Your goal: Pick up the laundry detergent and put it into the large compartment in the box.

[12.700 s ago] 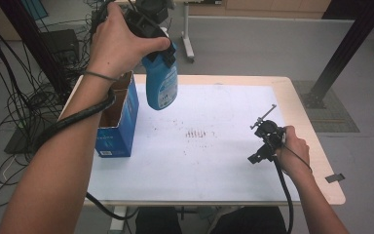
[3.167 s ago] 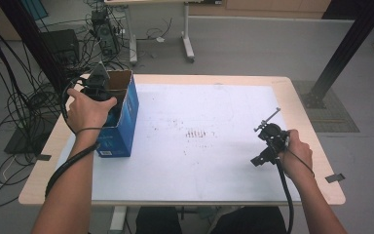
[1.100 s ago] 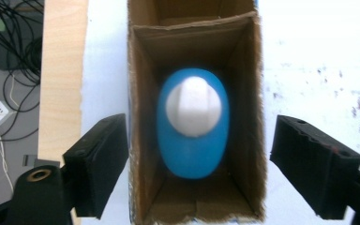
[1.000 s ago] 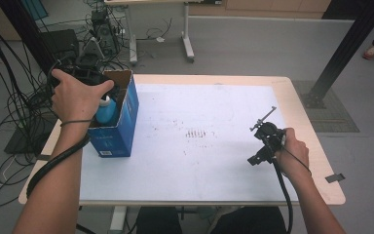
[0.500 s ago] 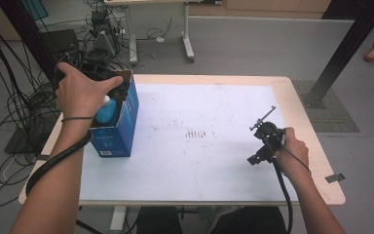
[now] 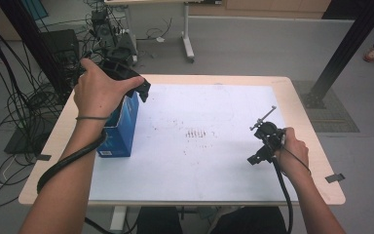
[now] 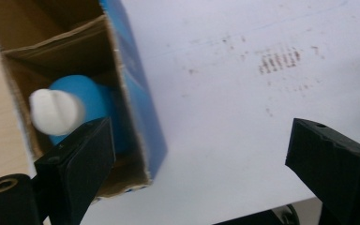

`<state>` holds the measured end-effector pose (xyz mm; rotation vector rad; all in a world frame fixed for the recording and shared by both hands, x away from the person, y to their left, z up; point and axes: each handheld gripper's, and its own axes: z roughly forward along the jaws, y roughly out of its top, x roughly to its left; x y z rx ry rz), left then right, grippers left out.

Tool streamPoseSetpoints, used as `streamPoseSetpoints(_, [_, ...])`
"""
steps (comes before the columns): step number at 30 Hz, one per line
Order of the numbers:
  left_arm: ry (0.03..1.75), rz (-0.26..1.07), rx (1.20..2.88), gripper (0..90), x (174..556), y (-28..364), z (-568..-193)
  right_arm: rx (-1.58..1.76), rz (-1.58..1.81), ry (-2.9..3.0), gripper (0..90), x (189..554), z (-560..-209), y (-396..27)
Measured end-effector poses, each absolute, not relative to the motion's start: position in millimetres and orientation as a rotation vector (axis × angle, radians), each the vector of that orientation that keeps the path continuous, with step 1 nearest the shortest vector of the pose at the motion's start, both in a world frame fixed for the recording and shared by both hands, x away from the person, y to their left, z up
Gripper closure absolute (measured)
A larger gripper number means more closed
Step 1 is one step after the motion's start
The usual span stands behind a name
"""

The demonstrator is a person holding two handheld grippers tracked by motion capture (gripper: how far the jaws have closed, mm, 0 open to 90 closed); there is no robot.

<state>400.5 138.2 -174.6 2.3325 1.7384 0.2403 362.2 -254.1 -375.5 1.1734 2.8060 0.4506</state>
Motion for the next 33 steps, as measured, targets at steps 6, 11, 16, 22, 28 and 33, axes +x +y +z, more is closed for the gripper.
streamPoseSetpoints(6, [1.675,0.196,2.363,8.0,398.9,120.5,-175.7,1.178,0.453,2.807,3.3,362.4,-374.6,-254.4])
streamPoseSetpoints(11, [1.631,0.158,2.388,7.7,397.5,106.8,-177.5,1.174,0.444,2.809,3.3,363.2,-373.6,-253.2])
streamPoseSetpoints(16, [1.597,0.151,2.407,7.8,396.6,94.8,-179.9,1.174,0.447,2.811,3.3,363.2,-372.6,-251.9])
streamPoseSetpoints(22, [1.538,0.132,2.428,6.4,392.4,78.6,-183.6,1.168,0.448,2.807,3.3,363.6,-369.3,-251.8])
streamPoseSetpoints(28, [1.501,0.091,2.460,6.3,389.0,64.9,-193.7,1.153,0.437,2.799,3.3,364.9,-363.2,-252.3])
streamPoseSetpoints(33, [1.486,0.059,2.468,6.3,386.6,58.4,-206.5,1.151,0.438,2.794,3.3,365.6,-358.7,-250.4])
